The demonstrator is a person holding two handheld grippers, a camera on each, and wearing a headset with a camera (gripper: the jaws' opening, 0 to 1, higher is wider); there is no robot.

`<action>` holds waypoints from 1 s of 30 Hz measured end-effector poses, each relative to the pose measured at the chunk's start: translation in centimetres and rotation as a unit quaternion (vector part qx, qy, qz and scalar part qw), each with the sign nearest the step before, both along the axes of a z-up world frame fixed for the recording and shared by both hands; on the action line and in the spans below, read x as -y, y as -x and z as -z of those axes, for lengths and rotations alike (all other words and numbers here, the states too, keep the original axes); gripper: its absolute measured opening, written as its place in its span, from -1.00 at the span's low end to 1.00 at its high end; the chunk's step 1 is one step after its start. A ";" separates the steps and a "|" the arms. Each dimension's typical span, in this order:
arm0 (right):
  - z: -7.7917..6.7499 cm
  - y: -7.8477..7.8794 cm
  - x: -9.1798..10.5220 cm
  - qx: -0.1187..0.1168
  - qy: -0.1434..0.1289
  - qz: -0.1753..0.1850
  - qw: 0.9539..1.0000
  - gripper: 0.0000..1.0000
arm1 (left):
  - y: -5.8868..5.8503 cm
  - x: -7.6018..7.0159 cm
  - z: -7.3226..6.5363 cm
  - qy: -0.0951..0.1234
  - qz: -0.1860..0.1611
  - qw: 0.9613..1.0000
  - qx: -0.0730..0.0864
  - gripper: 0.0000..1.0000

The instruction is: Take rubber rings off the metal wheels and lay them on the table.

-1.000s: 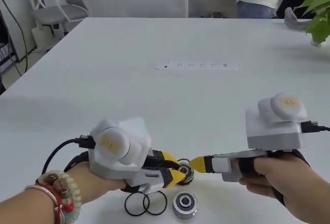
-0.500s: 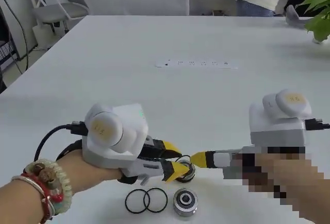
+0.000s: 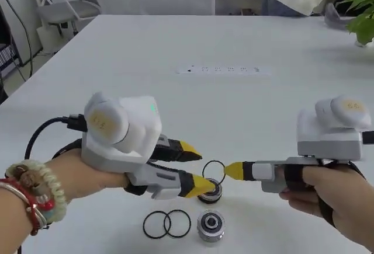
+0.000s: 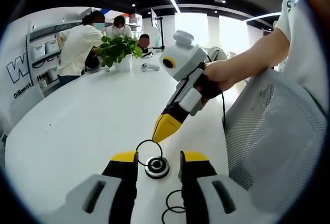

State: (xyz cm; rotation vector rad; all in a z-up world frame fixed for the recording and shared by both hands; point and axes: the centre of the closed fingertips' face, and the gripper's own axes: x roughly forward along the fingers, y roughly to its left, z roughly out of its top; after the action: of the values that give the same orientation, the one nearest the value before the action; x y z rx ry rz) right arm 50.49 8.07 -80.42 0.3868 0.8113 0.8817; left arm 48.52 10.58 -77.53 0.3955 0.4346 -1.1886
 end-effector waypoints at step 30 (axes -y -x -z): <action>-2.6 -0.8 0.9 0.019 -0.039 0.027 0.999 -1.00 | 2.5 -6.1 -5.5 -0.022 -0.024 0.998 0.049 0.40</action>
State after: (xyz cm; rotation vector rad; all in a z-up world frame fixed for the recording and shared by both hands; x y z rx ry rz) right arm 51.30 7.16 -77.84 0.4571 0.7290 0.8707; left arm 46.02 16.71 -72.02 0.4772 0.3837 -1.1099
